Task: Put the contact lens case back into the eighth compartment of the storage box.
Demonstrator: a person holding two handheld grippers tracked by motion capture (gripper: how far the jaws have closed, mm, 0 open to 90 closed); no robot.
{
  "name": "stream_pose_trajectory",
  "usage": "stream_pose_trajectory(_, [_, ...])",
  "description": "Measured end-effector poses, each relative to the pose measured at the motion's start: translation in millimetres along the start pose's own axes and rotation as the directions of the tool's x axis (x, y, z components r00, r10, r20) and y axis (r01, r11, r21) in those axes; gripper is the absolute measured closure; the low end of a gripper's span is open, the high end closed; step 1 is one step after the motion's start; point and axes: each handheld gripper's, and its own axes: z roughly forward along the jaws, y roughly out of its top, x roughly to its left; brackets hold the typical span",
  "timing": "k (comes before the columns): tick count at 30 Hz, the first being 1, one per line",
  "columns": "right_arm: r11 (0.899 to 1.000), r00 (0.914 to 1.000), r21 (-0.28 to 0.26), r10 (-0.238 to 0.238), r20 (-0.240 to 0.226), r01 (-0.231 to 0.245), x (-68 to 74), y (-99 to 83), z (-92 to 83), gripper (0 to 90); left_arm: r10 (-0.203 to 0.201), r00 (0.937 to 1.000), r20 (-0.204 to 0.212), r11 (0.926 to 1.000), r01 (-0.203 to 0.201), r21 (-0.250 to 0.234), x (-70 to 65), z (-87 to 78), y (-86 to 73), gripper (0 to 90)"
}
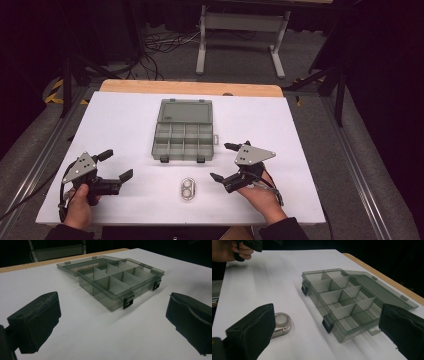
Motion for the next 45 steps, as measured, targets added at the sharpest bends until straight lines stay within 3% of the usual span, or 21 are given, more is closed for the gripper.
stream_pose_trajectory(21, [0.997, 0.9907, -0.005, -0.071, -0.116, 0.071, 12.3, 32.0, 37.0, 1.5, -0.004, 1.0000, 0.001, 1.0000, 0.004, 0.000, 0.8, -0.6, -0.2, 0.6])
stream_pose_trajectory(26, [0.997, 0.9835, -0.004, -0.078, -0.164, 0.078, 16.2, 36.3, 43.7, 1.4, -0.006, 1.0000, 0.002, 1.0000, 0.006, 0.000, 0.9, -0.7, -0.2, 0.5])
stream_pose_trajectory(38, [0.993, 0.9701, 0.012, -0.109, -0.217, 0.114, 23.1, 45.6, 55.3, 1.9, 0.001, 1.0000, 0.000, 1.0000, -0.001, 0.001, 1.2, -0.5, -0.3, 0.5])
stream_pose_trajectory(45, [0.988, 0.9567, 0.062, -0.118, -0.266, 0.139, 28.5, 47.3, 64.0, 2.4, 0.002, 1.0000, 0.001, 1.0000, -0.002, 0.001, 1.1, -0.5, -0.3, 0.5])
